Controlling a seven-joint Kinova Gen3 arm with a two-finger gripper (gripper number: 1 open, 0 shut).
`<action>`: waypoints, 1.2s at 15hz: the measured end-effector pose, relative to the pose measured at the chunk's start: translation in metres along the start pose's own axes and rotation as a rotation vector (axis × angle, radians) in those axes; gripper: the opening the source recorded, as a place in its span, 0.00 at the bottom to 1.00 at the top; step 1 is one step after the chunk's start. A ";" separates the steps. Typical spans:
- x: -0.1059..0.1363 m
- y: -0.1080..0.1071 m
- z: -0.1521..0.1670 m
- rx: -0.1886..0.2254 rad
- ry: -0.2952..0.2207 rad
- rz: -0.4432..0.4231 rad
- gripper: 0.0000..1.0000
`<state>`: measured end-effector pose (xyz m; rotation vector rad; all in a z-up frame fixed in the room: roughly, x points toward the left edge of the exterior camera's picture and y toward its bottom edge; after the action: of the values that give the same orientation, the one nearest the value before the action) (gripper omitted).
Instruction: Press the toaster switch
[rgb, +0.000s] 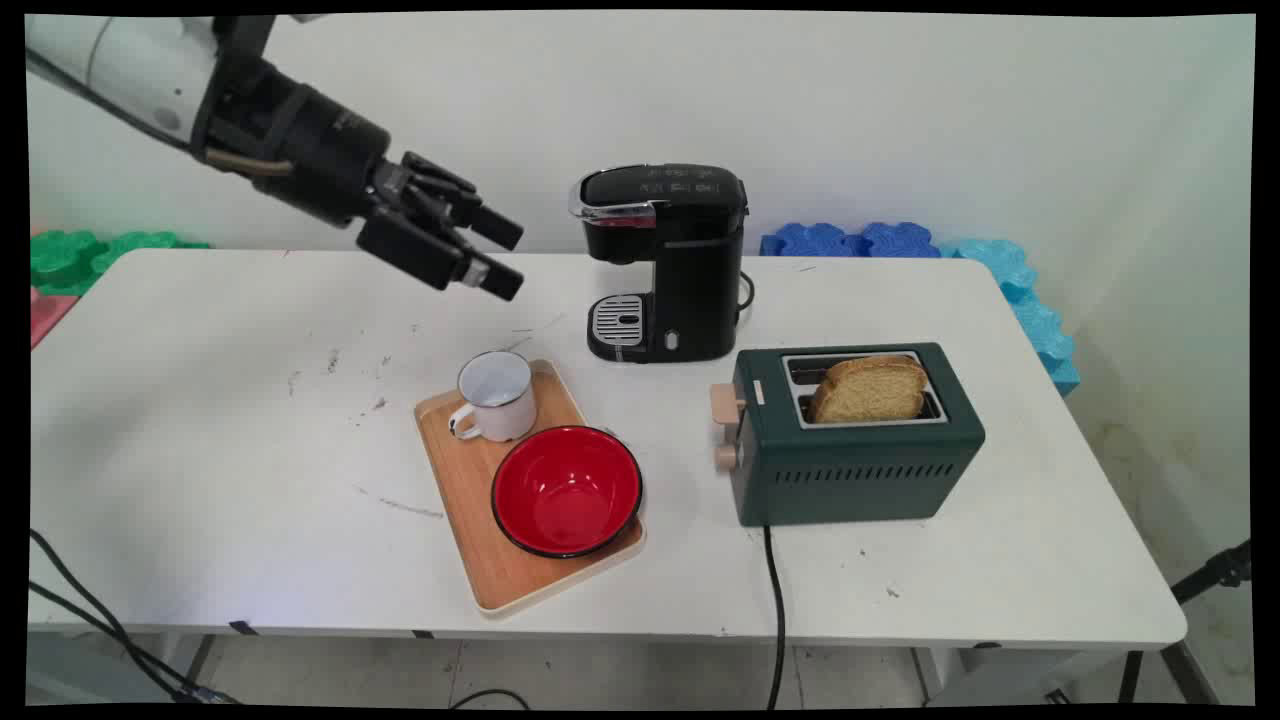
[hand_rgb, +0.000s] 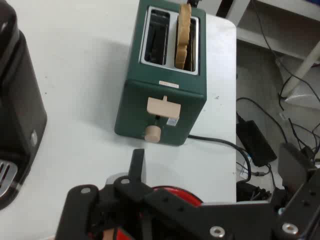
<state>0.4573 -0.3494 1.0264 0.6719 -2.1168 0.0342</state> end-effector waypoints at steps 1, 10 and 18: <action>0.004 0.001 0.003 0.000 0.000 0.001 1.00; 0.066 0.016 0.068 0.012 0.003 -0.003 1.00; 0.085 0.022 0.132 0.002 -0.003 -0.008 1.00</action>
<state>0.3086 -0.4039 1.0161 0.6815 -2.1168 0.0309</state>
